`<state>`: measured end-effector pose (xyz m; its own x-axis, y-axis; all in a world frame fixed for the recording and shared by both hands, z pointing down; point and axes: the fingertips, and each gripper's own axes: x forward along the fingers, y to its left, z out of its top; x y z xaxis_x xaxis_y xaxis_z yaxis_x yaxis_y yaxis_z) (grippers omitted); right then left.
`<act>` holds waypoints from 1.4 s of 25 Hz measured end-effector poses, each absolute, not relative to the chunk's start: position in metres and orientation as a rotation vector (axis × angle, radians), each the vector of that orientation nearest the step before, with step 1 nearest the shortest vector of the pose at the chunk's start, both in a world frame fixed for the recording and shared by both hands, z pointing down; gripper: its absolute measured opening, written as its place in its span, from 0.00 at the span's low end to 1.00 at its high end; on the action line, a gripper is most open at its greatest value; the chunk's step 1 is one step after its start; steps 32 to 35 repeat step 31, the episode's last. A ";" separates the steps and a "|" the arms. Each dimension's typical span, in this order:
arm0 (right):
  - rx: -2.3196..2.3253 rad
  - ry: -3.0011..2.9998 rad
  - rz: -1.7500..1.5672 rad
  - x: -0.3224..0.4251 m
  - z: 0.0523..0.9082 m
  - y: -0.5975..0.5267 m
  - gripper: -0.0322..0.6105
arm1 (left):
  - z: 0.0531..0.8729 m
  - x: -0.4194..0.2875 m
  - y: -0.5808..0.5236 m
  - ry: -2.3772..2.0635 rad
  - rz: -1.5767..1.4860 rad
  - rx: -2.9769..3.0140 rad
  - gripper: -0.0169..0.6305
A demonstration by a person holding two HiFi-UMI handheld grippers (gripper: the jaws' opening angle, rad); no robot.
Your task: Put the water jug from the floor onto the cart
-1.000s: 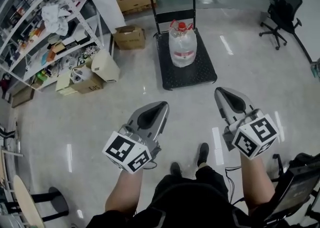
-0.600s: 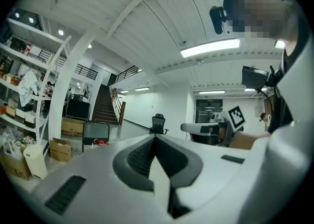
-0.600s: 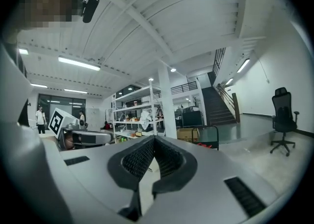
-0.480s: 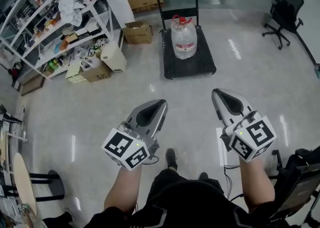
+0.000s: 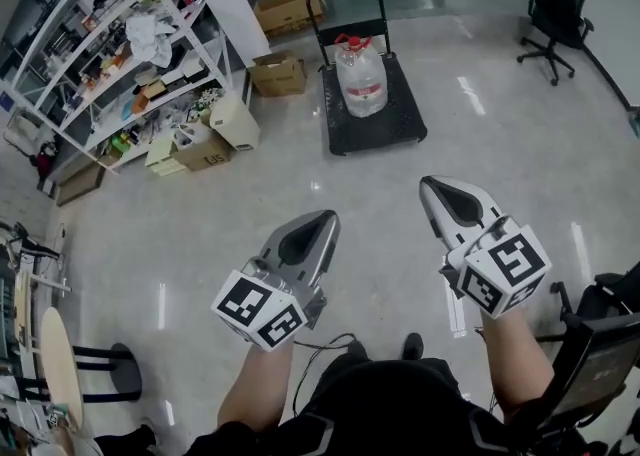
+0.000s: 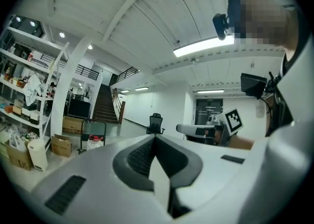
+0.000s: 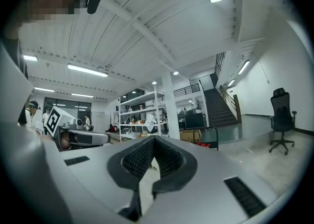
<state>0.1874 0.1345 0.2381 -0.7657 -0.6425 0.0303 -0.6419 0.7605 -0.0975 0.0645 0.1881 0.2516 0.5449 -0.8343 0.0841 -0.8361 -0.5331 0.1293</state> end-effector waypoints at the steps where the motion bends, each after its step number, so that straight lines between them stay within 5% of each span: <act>1: -1.093 2.930 -0.147 0.189 0.234 0.140 0.05 | 0.249 0.064 0.193 -1.429 0.014 2.634 0.01; 35: -1.156 2.921 -0.101 0.162 0.212 0.212 0.05 | 0.227 0.022 0.270 -1.489 -0.024 2.705 0.01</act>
